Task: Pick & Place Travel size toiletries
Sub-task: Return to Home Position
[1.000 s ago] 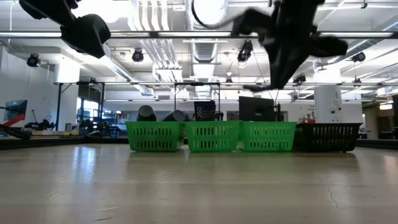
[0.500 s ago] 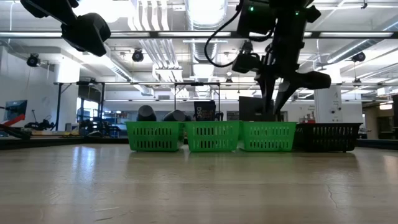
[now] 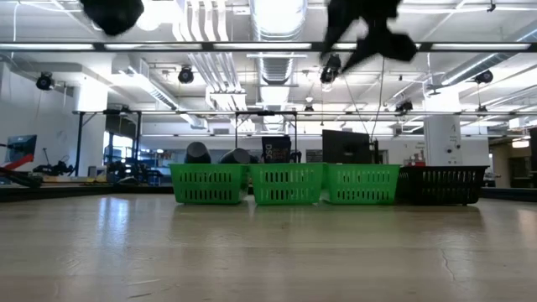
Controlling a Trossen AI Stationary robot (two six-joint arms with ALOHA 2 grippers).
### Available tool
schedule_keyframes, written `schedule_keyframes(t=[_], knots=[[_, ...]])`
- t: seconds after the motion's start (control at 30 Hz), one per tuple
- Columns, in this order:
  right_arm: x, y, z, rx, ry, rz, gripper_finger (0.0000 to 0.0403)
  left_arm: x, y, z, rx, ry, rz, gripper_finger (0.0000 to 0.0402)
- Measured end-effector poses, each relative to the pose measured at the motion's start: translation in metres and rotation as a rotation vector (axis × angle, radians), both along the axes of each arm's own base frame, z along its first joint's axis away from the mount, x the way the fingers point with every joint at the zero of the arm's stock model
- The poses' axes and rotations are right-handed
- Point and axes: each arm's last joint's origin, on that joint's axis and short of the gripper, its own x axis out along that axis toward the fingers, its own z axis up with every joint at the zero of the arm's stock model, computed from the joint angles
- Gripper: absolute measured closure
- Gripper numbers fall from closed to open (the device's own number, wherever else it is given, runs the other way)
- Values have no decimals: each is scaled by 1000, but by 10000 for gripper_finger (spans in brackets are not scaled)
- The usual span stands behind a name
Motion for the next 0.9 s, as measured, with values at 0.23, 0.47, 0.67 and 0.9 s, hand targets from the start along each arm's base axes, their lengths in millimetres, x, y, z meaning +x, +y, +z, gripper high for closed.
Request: schedule_keyframes(t=[0.23, 0.47, 0.67, 0.9], knots=[[-3, 10, 20, -56, -437, 214, 243, -3, 59, 47, -177, -472, -37, 121], [1, -63, -9, -325, -544, 177, 291, 18, 164, 23, -116, -650, 301, 128], [-19, -143, 26, -676, -303, 155, 313, -16, 247, 31, 74, -679, 647, 128], [-29, -148, 119, -1064, -179, 96, 330, -44, 236, 93, 331, -860, 603, 129]])
